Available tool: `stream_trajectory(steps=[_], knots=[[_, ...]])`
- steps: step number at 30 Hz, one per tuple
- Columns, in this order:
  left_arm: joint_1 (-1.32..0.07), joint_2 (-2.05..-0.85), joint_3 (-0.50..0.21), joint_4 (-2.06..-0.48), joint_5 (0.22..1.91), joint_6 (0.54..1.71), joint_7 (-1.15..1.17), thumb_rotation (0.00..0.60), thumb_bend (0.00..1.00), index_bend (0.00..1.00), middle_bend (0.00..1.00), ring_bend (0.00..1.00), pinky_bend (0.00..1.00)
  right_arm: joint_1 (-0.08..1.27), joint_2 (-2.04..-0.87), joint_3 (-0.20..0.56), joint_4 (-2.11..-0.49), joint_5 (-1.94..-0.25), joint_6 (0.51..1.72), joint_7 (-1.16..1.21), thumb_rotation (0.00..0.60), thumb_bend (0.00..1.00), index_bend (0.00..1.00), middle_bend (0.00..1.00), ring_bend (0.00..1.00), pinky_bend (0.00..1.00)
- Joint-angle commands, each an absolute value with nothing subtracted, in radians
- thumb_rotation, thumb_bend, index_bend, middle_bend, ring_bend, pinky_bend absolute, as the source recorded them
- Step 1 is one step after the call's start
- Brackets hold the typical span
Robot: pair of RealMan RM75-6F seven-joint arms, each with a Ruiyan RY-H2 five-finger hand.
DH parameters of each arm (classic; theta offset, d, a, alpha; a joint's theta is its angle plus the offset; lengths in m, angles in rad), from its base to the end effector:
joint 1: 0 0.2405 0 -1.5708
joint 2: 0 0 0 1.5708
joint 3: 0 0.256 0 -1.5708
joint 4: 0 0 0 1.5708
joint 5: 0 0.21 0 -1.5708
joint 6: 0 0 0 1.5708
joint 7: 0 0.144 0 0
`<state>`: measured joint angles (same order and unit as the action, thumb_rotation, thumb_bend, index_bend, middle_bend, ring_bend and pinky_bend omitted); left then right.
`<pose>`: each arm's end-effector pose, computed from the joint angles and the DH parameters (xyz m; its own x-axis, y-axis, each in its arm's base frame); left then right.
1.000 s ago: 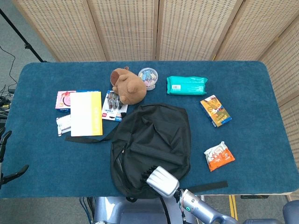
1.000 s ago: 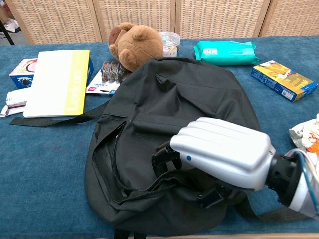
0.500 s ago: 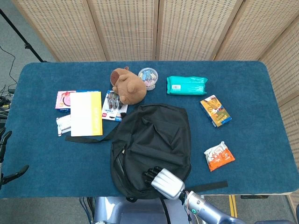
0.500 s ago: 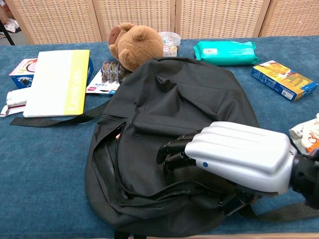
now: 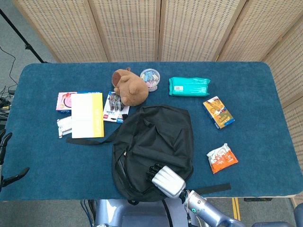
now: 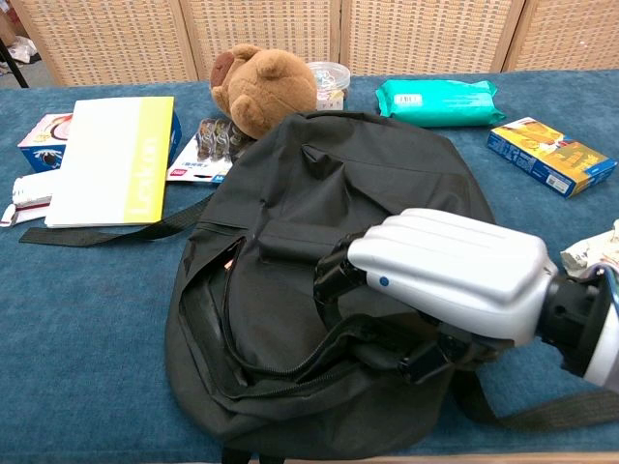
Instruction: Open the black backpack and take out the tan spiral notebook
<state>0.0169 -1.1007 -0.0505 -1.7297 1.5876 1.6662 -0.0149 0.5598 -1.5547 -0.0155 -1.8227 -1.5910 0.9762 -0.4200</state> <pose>-0.2852 0.1481 0.1755 0.2887 -0.1395 0.9472 0.9561 -0.0108 -0.2930 -0.0964 -0.1960 -0.0393 0.4686 -0.3154 0.8252 -0.6834 -0.7213 0.1124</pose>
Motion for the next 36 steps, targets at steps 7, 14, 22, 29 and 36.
stream_trajectory(steps=[7,14,22,29,36], knots=[[0.017,-1.099,-0.050,-1.731,1.587,1.666,-0.018,0.600,0.10,0.00,0.00,0.00,0.00,0.552,-1.594,0.027,-1.827,-1.495,0.990,-0.409,0.600,0.60,0.68,0.40,0.31,0.26],[0.016,-1.098,-0.050,-1.730,1.586,1.663,-0.019,0.600,0.10,0.00,0.00,0.00,0.00,0.544,-1.624,0.077,-1.841,-1.391,1.016,-0.402,0.600,0.62,0.68,0.41,0.31,0.26],[0.014,-1.102,-0.046,-1.729,1.590,1.659,-0.011,0.600,0.10,0.00,0.00,0.00,0.00,0.547,-1.659,0.151,-1.787,-1.372,1.082,-0.378,0.600,0.64,0.68,0.44,0.31,0.26],[-0.014,-1.113,-0.025,-1.716,1.629,1.609,0.010,0.600,0.11,0.00,0.00,0.00,0.00,0.560,-1.659,0.194,-1.744,-1.368,1.106,-0.327,0.600,0.62,0.70,0.49,0.38,0.26],[-0.127,-1.164,0.003,-1.656,1.788,1.495,0.027,0.600,0.11,0.01,0.00,0.00,0.01,0.585,-1.662,0.257,-1.690,-1.341,1.128,-0.305,0.600,0.62,0.71,0.58,0.49,0.45]])
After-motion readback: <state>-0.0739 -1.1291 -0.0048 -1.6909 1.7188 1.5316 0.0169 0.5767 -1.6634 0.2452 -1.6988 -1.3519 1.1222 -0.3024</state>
